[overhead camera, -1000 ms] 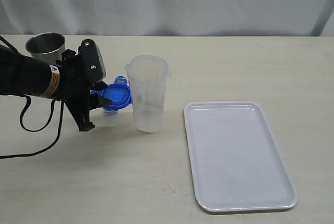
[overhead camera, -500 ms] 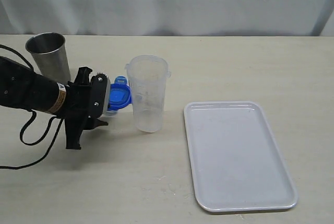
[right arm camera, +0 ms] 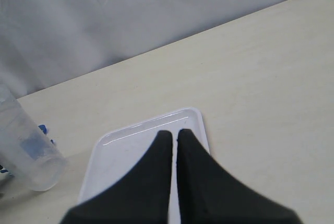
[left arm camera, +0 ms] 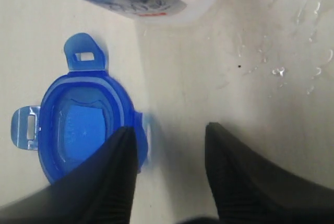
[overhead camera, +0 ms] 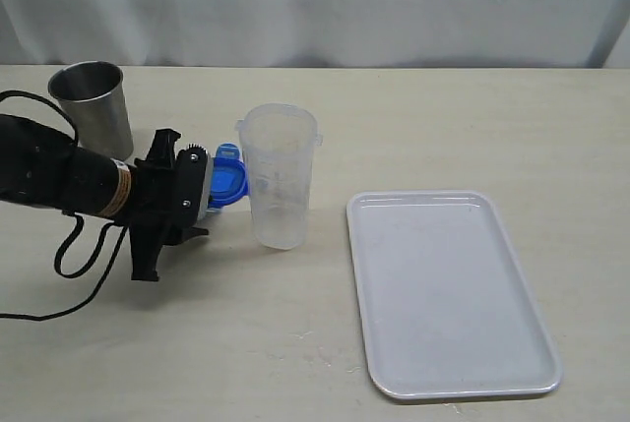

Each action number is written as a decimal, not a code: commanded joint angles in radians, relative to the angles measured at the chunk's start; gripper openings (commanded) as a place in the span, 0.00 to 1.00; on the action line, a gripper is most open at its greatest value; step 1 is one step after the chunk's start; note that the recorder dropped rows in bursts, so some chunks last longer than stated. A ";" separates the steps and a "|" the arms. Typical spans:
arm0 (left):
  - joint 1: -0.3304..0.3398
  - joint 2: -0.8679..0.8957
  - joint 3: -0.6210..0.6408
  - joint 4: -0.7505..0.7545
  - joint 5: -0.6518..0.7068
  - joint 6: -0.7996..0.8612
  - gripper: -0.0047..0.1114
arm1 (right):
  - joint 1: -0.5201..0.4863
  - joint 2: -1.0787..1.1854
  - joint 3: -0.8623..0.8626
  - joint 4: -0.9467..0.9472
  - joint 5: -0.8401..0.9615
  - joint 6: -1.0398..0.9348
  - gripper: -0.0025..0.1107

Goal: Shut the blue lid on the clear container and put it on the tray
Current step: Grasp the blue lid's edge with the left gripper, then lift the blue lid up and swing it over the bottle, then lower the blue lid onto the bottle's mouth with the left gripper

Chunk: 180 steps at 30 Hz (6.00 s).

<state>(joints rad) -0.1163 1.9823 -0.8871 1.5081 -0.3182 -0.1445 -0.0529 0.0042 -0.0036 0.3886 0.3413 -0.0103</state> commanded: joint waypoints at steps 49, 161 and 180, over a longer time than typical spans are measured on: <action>-0.001 -0.058 -0.044 -0.273 0.102 -0.051 0.04 | -0.003 -0.004 0.004 0.001 0.002 0.001 0.06; 0.002 -0.278 -0.044 -0.179 -0.721 -1.471 0.04 | -0.003 -0.004 0.004 0.001 0.002 0.001 0.06; 0.098 -0.278 -0.044 -0.166 -0.814 -1.525 0.04 | -0.003 -0.004 0.004 0.001 0.002 0.001 0.06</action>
<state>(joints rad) -0.0361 1.7065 -0.9324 1.3345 -1.0705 -1.6479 -0.0529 0.0042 -0.0036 0.3886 0.3413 -0.0103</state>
